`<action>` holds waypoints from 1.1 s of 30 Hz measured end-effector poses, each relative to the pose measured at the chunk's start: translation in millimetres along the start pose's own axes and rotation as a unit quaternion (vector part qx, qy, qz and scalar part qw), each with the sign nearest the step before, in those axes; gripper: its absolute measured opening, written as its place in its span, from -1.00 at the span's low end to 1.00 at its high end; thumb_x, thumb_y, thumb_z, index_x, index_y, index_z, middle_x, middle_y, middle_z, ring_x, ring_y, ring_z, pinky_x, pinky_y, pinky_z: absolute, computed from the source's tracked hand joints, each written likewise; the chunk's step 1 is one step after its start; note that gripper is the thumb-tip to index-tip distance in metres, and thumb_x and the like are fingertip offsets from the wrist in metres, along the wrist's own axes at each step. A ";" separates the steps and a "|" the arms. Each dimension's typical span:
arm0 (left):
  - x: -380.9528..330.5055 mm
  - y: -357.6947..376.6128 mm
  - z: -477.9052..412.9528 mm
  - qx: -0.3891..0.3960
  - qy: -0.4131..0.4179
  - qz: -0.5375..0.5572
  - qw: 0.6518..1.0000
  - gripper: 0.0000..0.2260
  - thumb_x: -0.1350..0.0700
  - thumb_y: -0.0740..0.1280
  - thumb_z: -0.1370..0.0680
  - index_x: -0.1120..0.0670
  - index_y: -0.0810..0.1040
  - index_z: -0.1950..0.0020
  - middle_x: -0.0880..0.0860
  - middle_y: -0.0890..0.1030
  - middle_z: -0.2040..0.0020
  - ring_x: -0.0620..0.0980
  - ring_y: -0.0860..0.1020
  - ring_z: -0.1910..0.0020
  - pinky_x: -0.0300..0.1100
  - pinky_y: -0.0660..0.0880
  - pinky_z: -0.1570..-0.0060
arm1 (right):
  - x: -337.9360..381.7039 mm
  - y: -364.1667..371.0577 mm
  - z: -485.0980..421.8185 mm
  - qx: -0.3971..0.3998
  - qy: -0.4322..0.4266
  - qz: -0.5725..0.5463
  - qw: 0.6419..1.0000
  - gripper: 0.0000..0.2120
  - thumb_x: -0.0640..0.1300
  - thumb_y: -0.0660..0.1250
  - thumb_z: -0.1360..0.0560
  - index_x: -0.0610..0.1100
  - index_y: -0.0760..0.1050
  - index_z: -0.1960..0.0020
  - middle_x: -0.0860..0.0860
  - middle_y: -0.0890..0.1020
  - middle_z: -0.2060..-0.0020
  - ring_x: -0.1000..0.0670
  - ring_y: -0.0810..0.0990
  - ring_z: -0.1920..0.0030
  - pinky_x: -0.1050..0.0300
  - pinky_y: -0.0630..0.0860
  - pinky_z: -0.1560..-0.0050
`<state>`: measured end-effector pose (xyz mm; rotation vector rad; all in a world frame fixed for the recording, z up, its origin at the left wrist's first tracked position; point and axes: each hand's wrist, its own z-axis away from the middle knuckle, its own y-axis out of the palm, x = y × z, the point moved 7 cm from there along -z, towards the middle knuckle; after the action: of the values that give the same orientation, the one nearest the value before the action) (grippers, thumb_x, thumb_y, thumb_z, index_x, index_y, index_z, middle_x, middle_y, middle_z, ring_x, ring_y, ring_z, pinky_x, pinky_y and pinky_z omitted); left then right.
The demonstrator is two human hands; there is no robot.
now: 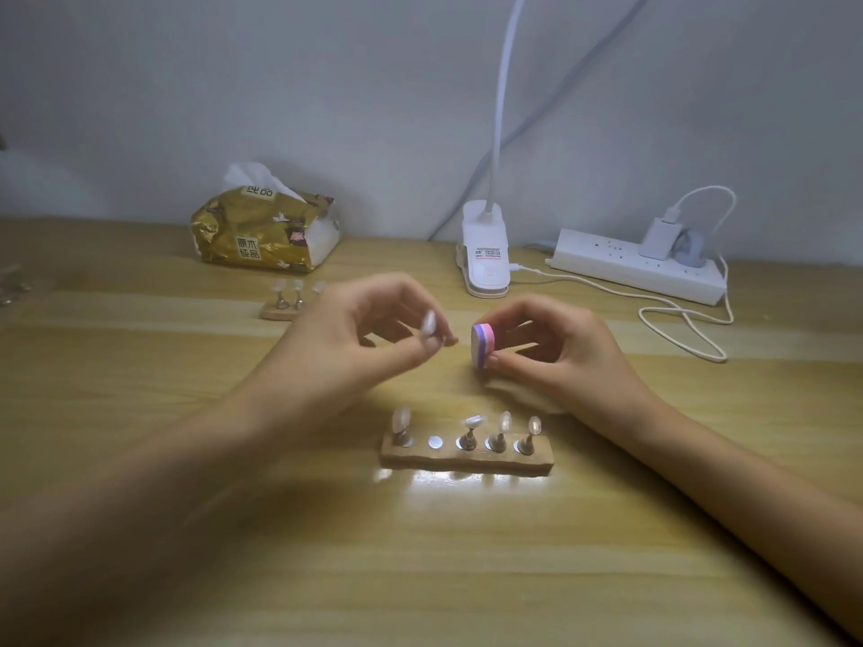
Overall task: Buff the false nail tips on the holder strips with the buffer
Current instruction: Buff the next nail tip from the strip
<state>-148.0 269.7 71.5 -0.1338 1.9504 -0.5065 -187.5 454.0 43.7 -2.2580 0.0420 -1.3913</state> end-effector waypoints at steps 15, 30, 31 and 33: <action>31.1 27.4 -18.9 0.064 0.002 -0.006 0.998 -0.92 0.16 0.43 -0.51 0.01 0.71 0.12 -0.15 0.66 0.28 -0.23 0.52 0.39 -0.36 0.44 0.32 | 14.9 -1.4 6.5 -0.010 -0.067 0.036 0.997 -0.84 -0.28 0.48 -0.50 -0.14 0.60 -0.05 0.03 0.69 0.03 -0.03 0.70 -0.04 -0.01 0.66 0.03; 32.6 22.8 -18.9 0.006 0.003 -0.054 0.999 -0.89 0.18 0.51 -0.45 -0.03 0.69 0.18 -0.14 0.68 0.23 -0.16 0.59 0.33 -0.37 0.43 0.31 | 19.1 5.0 6.9 0.008 -0.072 0.046 0.996 -0.87 -0.26 0.49 -0.49 -0.17 0.60 -0.02 0.00 0.68 0.07 -0.03 0.70 0.03 0.01 0.66 0.02; 33.0 22.9 -18.9 0.005 0.004 -0.062 0.998 -0.89 0.17 0.52 -0.43 -0.04 0.70 0.19 -0.11 0.68 0.24 -0.15 0.57 0.32 -0.32 0.44 0.31 | 18.4 5.5 6.5 0.010 -0.070 0.048 0.996 -0.87 -0.27 0.49 -0.49 -0.17 0.60 -0.01 0.00 0.68 0.08 -0.03 0.70 0.04 0.00 0.66 0.02; 33.4 22.9 -19.1 0.005 0.005 -0.072 0.997 -0.89 0.16 0.54 -0.41 -0.05 0.70 0.21 -0.09 0.68 0.24 -0.12 0.52 0.33 -0.24 0.46 0.29 | 16.4 6.6 5.9 0.013 -0.064 0.054 0.996 -0.87 -0.28 0.49 -0.49 -0.17 0.60 0.00 -0.02 0.68 0.09 -0.03 0.70 0.06 -0.01 0.66 0.01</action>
<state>-176.2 285.3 40.5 -0.2666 1.9565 -0.6114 -173.1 446.0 52.4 -2.2810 0.1020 -1.1835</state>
